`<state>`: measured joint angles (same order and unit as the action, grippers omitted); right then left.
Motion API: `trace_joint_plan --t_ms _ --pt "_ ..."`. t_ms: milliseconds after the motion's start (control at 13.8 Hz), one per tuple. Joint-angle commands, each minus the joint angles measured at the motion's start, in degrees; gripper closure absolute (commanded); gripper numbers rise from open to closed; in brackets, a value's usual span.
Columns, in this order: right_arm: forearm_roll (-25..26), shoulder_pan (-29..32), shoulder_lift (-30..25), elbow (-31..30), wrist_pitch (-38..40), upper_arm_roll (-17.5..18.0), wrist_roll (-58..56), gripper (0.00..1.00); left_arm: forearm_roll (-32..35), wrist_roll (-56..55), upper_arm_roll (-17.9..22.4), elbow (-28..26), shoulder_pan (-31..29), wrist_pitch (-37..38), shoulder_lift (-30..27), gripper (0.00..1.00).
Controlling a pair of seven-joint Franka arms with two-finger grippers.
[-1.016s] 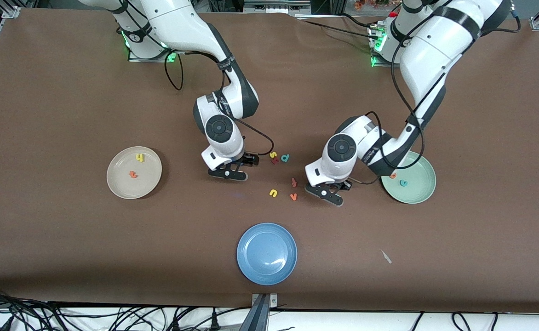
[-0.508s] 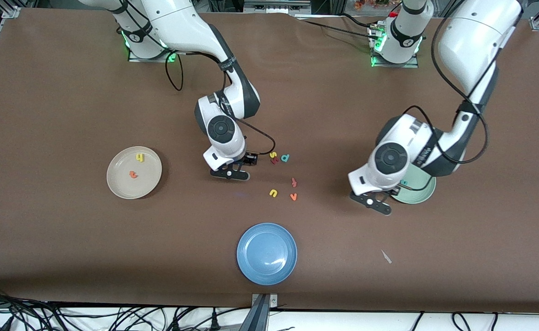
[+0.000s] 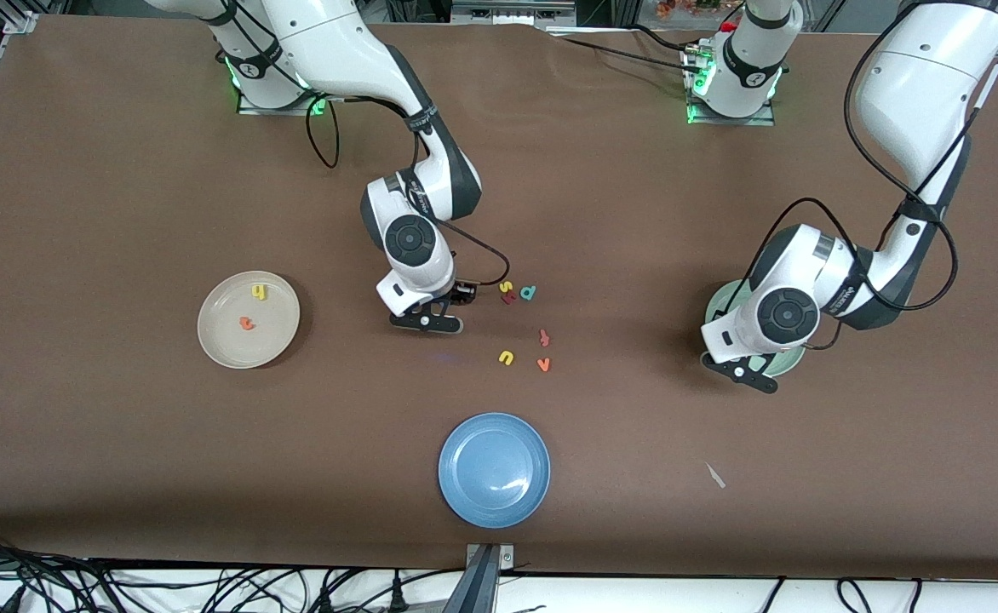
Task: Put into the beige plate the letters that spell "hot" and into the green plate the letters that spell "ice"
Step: 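Drop the o on the beige plate while the left gripper drops i on green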
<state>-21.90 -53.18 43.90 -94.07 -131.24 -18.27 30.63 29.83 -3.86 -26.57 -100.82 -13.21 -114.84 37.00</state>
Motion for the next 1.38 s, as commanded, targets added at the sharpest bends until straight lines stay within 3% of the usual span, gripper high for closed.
trace_joint_plan --t_ms 0,218,363,435,581,798,944,1161,1306 --pt "-1.3 0.2 0.6 0.3 0.2 0.2 -1.6 0.71 0.8 0.5 -0.6 -5.2 -1.9 -1.4 -3.0 1.0" --pt "-1.3 0.2 0.6 0.4 0.2 0.2 -1.6 0.84 0.8 0.4 -0.5 -10.0 -2.9 -6.9 -4.2 1.0" --pt "-1.4 0.3 0.6 0.5 0.2 0.2 -1.5 0.85 0.8 0.9 -0.6 -11.2 -4.0 -7.5 -5.4 1.0" --pt "-1.4 0.4 0.3 0.7 0.4 0.2 -1.6 0.89 0.8 1.0 -0.6 -11.2 -4.0 -7.1 -5.8 0.82" --pt "-1.2 2.2 -2.0 2.1 8.1 -0.5 -5.8 0.93 0.7 1.1 -0.6 -11.0 -4.1 -7.1 -6.1 0.0" --pt "-1.0 2.7 -7.5 -0.8 17.4 -7.1 -15.1 0.93 -0.1 1.1 -0.8 -9.9 -3.8 -4.3 -9.2 0.0" --pt "-1.0 2.7 -10.7 -6.7 17.0 -12.2 -24.3 0.93 -0.6 1.0 -3.7 -6.9 -3.9 0.7 -11.4 0.0" --pt "-1.0 2.6 -13.8 -13.6 16.2 -21.0 -40.1 0.93 -7.4 0.8 -5.8 1.6 -3.8 8.3 -12.8 0.0" --pt "-1.0 2.7 -13.7 -15.1 15.0 -24.3 -47.0 0.93 -11.0 0.9 -6.4 8.2 -3.5 12.4 -12.9 0.0"
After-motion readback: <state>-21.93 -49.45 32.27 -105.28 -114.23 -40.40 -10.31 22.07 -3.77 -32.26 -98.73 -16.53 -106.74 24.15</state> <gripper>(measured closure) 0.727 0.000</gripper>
